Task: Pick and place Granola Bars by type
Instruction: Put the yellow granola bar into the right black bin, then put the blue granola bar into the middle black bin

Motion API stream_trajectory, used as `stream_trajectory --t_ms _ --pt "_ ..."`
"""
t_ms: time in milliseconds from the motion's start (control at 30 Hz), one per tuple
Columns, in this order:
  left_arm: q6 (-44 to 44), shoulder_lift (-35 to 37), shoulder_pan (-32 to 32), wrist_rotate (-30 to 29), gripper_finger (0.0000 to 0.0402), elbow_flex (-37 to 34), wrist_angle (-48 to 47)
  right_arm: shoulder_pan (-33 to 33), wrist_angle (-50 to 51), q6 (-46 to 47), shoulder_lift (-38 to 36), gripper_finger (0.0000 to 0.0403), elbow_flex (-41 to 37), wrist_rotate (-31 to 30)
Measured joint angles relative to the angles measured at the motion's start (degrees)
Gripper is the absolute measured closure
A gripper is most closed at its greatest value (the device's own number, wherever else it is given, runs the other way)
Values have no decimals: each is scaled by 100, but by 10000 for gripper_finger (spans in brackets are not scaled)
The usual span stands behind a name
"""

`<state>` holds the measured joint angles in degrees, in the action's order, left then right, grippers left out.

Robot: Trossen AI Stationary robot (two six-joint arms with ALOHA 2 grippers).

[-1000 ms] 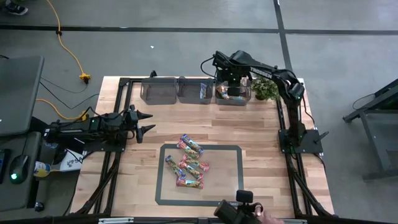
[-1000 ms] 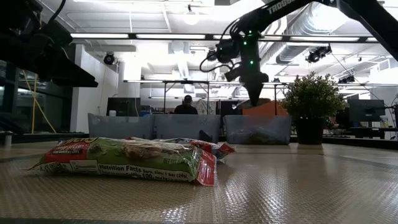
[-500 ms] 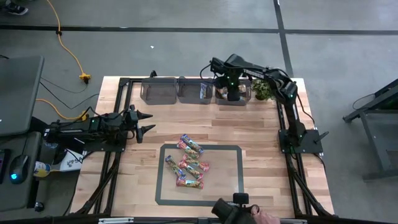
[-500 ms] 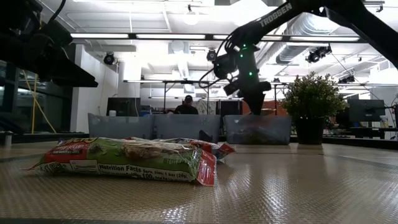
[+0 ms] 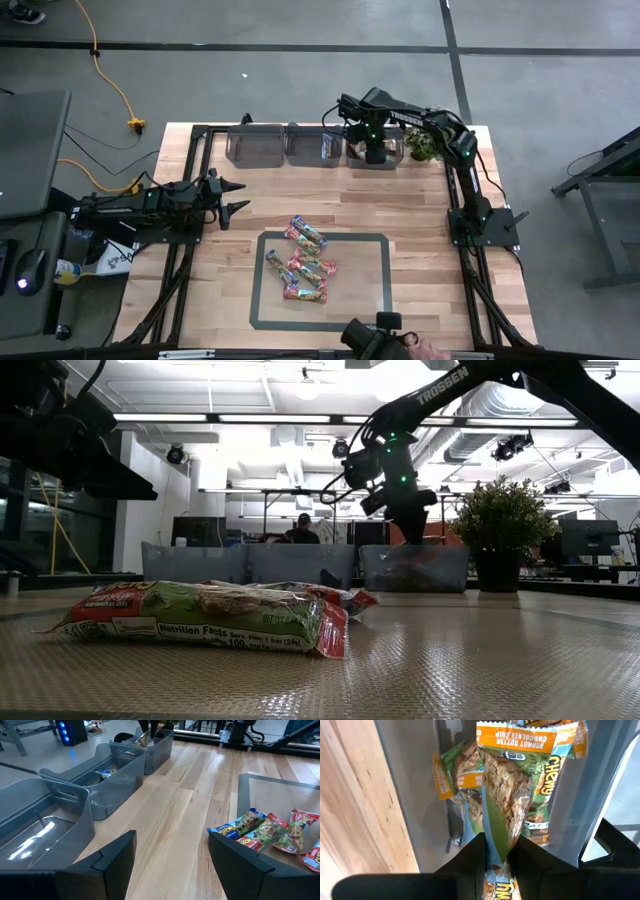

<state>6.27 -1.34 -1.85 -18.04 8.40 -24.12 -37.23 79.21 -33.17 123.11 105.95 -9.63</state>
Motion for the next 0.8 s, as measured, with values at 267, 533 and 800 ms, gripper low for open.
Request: stream_trajectory --t_ms 267,533,800 --pt "1 0 0 0 159 -2 0 0 -6 329 0 293 0 -3" --pt "1 0 -1 0 159 0 0 0 -165 1103 0 247 0 -25" --pt "2 0 0 0 159 -2 0 83 -470 1613 -201 236 2 396"
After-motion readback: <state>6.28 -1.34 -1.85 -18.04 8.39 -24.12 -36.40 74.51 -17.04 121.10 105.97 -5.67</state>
